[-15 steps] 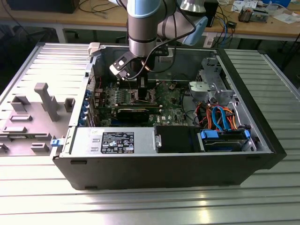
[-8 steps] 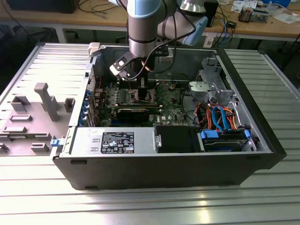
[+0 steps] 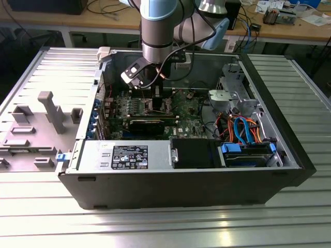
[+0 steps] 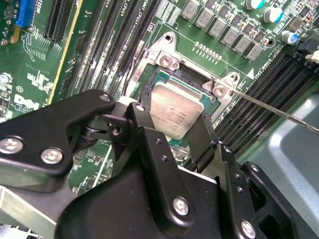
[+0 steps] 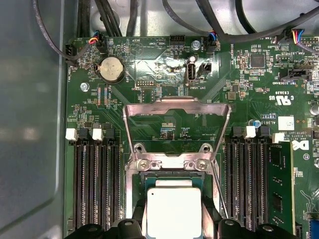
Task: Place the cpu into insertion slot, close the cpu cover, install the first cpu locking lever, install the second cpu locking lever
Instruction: 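Place the cpu into insertion slot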
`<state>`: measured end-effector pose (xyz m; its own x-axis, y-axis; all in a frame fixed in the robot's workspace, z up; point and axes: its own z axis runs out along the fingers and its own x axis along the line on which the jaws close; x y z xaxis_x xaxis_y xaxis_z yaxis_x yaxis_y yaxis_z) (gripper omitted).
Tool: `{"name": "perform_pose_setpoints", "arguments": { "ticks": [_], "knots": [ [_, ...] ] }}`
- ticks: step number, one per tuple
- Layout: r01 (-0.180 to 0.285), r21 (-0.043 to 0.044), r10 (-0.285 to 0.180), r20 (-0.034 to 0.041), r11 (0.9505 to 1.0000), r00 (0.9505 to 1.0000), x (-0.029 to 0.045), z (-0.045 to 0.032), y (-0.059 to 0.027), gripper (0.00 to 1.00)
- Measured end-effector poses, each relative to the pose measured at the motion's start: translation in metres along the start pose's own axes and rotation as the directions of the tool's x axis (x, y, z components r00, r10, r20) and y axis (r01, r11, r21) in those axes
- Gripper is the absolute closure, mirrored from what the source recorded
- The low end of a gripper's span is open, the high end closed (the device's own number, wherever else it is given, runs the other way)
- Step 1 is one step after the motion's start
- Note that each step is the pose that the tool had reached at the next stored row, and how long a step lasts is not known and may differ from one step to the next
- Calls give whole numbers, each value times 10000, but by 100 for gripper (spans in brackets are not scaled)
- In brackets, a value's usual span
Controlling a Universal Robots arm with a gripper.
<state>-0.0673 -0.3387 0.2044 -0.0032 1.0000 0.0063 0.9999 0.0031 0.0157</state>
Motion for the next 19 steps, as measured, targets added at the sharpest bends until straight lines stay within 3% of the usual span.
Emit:
{"name": "perform_pose_setpoints", "arguments": {
  "ticks": [16, 19],
  "knots": [
    [0, 1, 0, 1, 10000, 10000, 17, 11, 0, 47],
    [0, -2, 0, -2, 10000, 10000, 19, 13, 0, 40]
  ]
}}
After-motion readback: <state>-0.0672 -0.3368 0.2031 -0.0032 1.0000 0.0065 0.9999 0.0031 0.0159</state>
